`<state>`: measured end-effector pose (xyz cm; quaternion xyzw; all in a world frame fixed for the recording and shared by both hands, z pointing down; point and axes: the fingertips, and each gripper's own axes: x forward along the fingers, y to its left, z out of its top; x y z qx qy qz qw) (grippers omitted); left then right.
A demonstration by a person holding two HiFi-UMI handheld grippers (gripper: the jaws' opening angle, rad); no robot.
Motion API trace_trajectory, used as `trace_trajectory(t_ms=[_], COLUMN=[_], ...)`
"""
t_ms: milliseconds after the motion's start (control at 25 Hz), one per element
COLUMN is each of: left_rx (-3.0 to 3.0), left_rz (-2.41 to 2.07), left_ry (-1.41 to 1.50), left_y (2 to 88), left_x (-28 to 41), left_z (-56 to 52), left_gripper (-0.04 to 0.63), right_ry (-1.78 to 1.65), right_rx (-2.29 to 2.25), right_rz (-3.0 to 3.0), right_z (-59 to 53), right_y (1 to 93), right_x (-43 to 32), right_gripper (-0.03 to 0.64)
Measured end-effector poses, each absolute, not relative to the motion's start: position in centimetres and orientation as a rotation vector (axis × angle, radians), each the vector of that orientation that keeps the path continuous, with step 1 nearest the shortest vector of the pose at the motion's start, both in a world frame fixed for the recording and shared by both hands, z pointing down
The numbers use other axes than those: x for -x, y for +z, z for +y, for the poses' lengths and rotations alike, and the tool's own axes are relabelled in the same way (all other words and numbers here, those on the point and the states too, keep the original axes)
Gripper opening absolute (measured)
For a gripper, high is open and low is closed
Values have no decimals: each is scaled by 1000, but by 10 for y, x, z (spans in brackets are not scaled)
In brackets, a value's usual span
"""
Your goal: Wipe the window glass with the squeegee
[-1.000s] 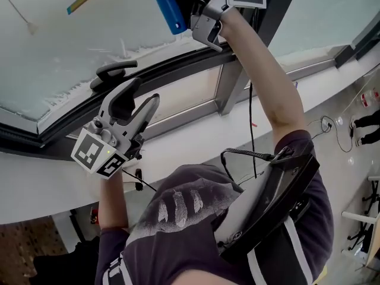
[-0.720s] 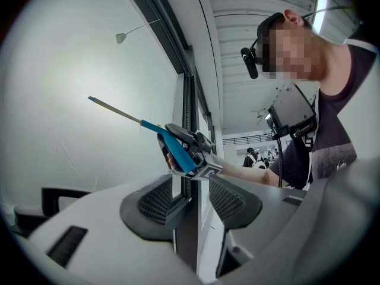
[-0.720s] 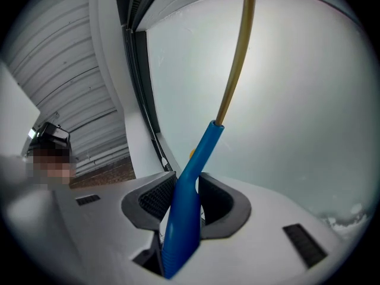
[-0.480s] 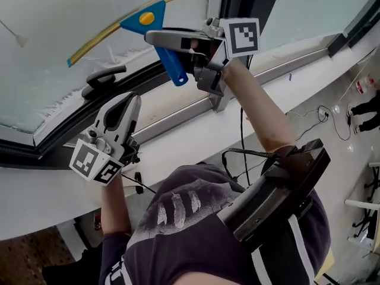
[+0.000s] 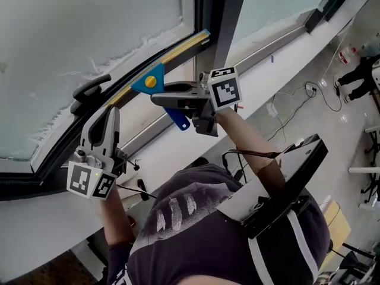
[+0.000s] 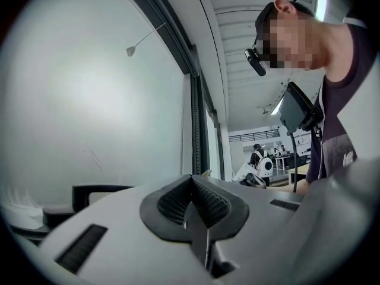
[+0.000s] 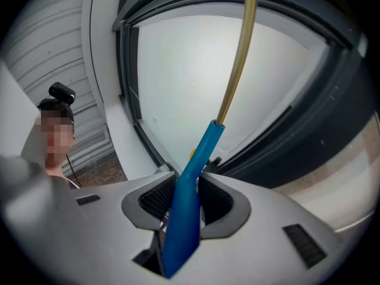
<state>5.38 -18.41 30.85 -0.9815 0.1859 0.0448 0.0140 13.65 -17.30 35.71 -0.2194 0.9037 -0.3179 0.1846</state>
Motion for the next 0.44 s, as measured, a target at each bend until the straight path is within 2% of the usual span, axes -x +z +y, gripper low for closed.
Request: trace_trajectory(t_ms=[440], left_rx=[3163], left_rz=[410], left_ry=[155], left_y=[325], left_x=[-71], left_z=[-164], left_gripper=[6], right_ry=[-1042], right_rx=[788], right_rz=[2380], right_z=[-150], right_y=[404], right_x=[-159], right_gripper=[121])
